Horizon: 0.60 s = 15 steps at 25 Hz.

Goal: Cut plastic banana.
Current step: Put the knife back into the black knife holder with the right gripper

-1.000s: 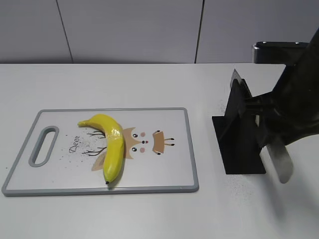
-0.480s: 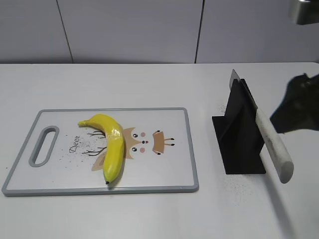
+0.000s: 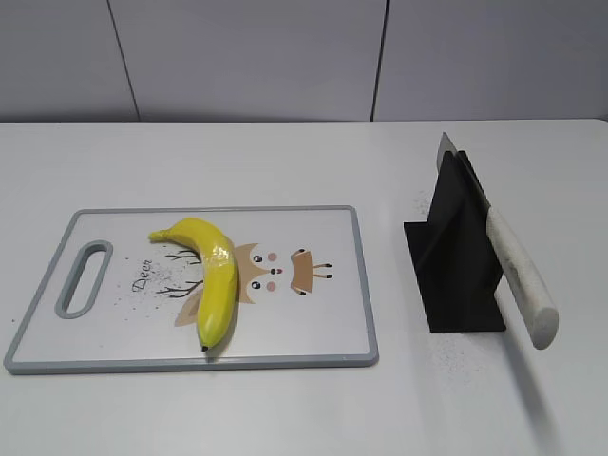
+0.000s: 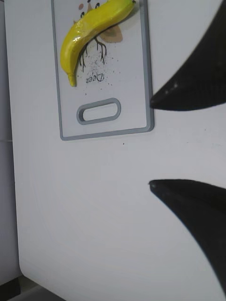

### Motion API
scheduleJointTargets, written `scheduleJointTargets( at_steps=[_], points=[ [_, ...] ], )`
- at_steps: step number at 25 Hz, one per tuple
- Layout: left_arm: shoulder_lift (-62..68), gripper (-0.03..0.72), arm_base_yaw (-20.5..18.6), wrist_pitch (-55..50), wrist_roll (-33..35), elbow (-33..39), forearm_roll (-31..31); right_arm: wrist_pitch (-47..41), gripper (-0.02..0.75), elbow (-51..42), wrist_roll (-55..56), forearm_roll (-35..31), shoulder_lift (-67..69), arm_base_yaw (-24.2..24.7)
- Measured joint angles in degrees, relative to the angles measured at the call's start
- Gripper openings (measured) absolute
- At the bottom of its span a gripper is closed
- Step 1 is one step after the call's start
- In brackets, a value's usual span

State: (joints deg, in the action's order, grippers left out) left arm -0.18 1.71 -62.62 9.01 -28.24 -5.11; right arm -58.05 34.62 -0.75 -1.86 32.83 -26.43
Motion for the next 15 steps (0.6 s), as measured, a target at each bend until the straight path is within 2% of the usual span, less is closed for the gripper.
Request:
scheduleJointTargets(
  at_steps=[6,15],
  points=[
    [0.00,0.456,0.00,-0.07,0.00,0.00,0.00,-1.32,0.595,-5.45,-0.79,0.05,-14.56,0.00],
    [0.00,0.452,0.00,-0.13,0.00,0.00,-0.10,-1.45,0.595,-5.57,-1.11,1.86,-30.92,0.00]
  ],
)
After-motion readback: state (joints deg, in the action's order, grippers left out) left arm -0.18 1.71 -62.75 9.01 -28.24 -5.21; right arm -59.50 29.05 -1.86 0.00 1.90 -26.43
